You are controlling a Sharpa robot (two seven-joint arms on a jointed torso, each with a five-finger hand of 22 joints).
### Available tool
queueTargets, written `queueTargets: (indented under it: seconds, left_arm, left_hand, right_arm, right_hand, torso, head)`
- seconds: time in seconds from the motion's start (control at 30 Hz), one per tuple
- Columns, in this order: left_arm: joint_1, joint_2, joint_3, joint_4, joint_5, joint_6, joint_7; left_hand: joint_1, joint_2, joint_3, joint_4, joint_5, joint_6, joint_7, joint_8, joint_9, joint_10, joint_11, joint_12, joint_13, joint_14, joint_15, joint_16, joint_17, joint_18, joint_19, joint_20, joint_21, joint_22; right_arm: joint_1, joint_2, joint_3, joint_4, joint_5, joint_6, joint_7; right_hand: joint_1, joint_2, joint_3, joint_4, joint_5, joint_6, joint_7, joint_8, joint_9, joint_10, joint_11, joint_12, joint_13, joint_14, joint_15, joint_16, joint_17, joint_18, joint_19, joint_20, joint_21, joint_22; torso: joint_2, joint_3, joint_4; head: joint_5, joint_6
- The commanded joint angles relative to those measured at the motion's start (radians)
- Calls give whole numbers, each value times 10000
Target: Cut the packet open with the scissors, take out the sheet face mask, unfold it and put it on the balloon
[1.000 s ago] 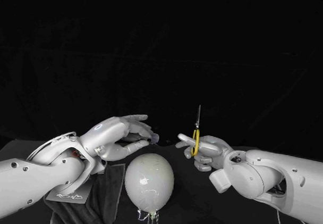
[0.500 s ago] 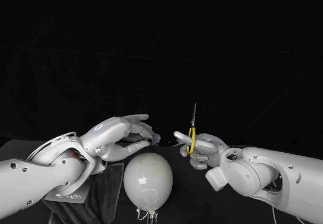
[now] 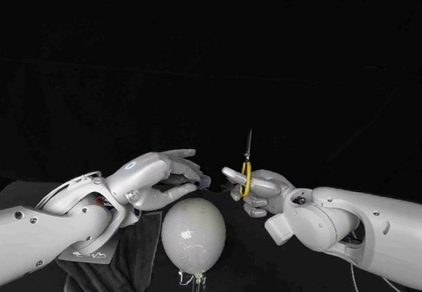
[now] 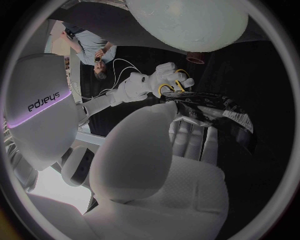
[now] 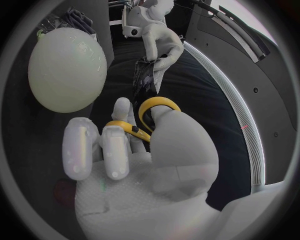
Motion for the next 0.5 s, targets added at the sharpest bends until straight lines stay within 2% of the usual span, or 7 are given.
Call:
queueTargets:
  seconds: [0.03,0.3,0.47,0.5]
  left_arm:
    - [20,36,11,39,-8,107,144]
    - [22,85,8,42,-7,147,128]
    - [23,109,6,38,-7,98,120]
    - [23,116,5,38,-7,81,119]
  left_hand:
    - [-5,-83,68,-7,47,-5,50,35,8,-74,-8,-50,-16,-20,38,-50,-14,163,-69,32,-37,-9]
    - [-7,-87,89,-8,47,-11,45,40,13,-81,-13,-49,-15,-19,36,-56,-17,163,-83,29,-45,-11]
    - [-7,-87,89,-8,47,-11,45,40,13,-81,-13,-49,-15,-19,36,-56,-17,163,-83,29,-45,-11]
    - [-8,-89,101,-9,47,-16,44,41,16,-84,-13,-48,-15,-19,35,-58,-18,164,-77,28,-45,-10]
  right_arm:
    - [24,76,11,-10,-158,275,41]
    - [39,284,11,-87,-260,367,-102]
    - [41,339,10,-126,-423,412,-239]
    - [41,353,10,-137,-484,425,-283]
  right_hand:
    - [81,73,-76,-19,41,38,31,-60,7,3127,-970,3657,41,594,50,59,334,-9,20,14,-4,1371]
    - [540,279,-127,-92,43,88,39,-98,6,3108,-963,3667,158,597,54,76,370,-10,24,20,-1,1393]
    - [1329,572,140,-431,47,187,33,-122,-5,3092,-979,3645,236,598,46,86,393,-9,23,19,-10,1406]
    - [1329,572,140,-431,47,187,33,-122,-5,3092,-979,3645,236,598,46,86,393,-9,23,19,-10,1406]
  torso:
    - [1,0,3]
    - [-4,1,1]
    - [-11,-2,-5]
    - [-9,-3,-3]
  head:
    - [-19,-3]
    - [-20,-25]
    - [-19,-25]
    - [-14,-23]
